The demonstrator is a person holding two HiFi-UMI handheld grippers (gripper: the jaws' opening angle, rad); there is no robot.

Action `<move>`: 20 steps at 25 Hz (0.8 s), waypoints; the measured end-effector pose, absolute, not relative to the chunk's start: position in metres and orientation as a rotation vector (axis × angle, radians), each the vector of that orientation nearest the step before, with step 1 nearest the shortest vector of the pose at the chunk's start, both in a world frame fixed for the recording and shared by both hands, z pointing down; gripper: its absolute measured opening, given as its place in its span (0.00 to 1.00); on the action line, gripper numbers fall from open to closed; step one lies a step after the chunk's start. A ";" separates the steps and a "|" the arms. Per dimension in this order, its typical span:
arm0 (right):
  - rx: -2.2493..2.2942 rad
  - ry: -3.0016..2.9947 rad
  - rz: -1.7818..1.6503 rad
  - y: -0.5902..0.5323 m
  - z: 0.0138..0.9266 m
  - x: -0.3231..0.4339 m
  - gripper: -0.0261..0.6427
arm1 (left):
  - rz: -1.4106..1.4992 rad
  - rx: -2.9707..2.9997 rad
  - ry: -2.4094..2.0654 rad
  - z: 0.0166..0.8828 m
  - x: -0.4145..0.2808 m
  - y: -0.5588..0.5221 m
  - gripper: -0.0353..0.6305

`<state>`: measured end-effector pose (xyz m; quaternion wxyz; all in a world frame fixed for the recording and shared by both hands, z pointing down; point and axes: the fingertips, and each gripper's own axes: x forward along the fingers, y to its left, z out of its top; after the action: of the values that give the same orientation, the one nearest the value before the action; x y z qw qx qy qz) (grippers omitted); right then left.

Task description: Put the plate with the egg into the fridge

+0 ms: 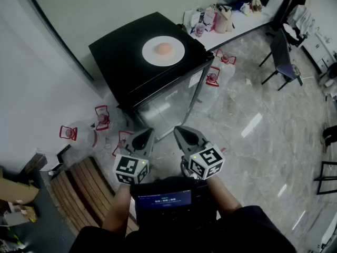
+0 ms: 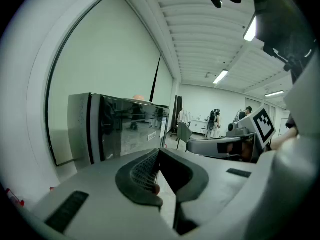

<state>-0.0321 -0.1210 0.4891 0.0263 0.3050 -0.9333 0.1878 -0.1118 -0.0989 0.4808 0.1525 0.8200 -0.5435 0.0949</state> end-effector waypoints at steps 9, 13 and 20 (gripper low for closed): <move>0.963 -2.919 0.649 -0.117 0.488 -0.035 0.05 | 0.321 2.301 -1.637 0.512 -0.138 -0.096 0.06; 0.997 -2.919 0.682 -0.116 0.490 -0.029 0.05 | 0.401 2.181 -1.678 0.552 -0.167 -0.093 0.07; 1.055 -2.869 0.696 -0.111 0.494 -0.024 0.05 | 0.562 2.098 -1.627 0.607 -0.200 -0.112 0.11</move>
<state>-0.0242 -0.1112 0.4945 0.0030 0.3366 -0.9151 0.2219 -0.2005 -0.1123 0.6069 0.2123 0.7556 -0.5858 0.2023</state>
